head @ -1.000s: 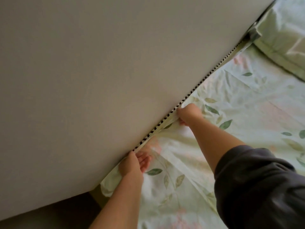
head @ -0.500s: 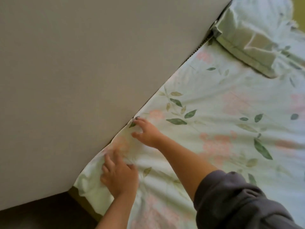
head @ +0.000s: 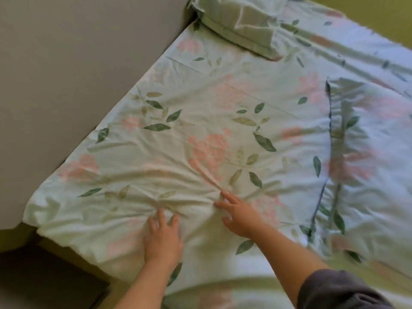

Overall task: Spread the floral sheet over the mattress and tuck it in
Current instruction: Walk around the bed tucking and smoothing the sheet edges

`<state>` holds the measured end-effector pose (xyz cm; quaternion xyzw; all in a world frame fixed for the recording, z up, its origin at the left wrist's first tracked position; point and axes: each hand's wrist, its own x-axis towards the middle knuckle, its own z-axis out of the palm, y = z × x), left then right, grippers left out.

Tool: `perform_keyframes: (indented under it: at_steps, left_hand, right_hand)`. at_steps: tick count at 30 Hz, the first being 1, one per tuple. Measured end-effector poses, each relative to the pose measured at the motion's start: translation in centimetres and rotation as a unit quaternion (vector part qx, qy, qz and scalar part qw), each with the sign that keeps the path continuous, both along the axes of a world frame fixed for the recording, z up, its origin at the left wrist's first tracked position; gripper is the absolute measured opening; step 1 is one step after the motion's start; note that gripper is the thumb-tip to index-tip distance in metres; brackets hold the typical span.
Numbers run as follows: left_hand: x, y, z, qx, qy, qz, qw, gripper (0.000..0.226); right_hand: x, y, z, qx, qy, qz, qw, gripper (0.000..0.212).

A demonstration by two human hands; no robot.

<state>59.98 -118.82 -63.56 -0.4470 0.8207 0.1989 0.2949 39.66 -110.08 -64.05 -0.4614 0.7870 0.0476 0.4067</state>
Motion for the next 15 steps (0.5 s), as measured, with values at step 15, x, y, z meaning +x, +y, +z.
perform_keyframes:
  at_steps: [15]
  left_hand:
    - [-31.5,22.4,3.7,0.231,0.191,0.045,0.953,0.036]
  right_hand:
    - [-23.1,30.7,7.5,-0.11,0.267,-0.335,0.897,0.018]
